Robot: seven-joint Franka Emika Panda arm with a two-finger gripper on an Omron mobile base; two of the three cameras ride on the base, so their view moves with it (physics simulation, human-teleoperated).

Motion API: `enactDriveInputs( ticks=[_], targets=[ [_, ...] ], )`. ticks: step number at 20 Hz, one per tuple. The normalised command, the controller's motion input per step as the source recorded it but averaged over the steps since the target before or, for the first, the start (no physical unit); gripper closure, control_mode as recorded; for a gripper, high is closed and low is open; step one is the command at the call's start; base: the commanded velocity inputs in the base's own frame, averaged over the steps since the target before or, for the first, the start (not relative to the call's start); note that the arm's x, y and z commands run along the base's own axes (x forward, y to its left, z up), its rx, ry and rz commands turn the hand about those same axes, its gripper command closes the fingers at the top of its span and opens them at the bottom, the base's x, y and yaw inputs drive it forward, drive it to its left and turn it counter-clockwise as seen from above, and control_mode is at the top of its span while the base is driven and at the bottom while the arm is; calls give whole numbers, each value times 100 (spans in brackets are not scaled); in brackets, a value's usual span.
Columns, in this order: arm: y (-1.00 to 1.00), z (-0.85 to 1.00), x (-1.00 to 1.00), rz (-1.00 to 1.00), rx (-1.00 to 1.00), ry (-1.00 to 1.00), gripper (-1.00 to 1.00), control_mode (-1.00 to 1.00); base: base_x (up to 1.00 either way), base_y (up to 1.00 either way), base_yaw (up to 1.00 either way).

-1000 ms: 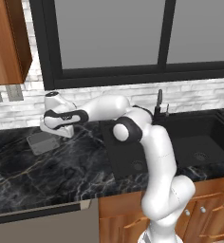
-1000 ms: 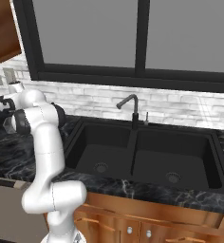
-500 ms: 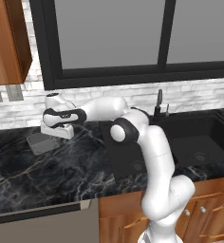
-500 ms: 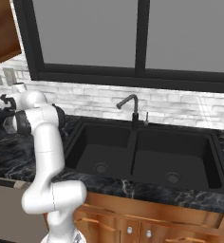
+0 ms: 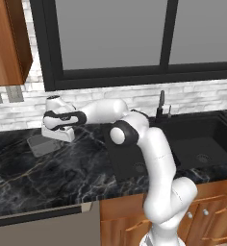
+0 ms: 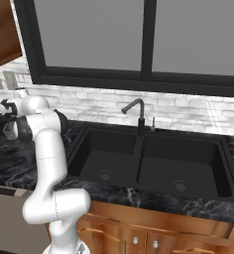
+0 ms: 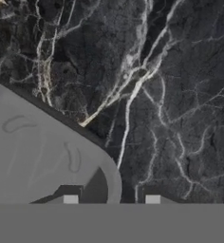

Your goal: Place the tupperware in the left basin and the mug in the right basin of the sink.

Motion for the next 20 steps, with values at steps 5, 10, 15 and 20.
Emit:
enactDriveInputs(
  ticks=[5, 10, 15, 20],
  targets=[
    [0, 0, 0, -9, 0, 0, 100, -100, 0, 0, 0],
    [-10, 2, -5, -11, 0, 0, 100, -100, 0, 0, 0],
    [-18, 15, -10, -11, 0, 0, 100, -100, 0, 0, 0],
    [-27, 22, -21, -12, 0, -10, 100, -100, 0, 0, 0]
  ],
)
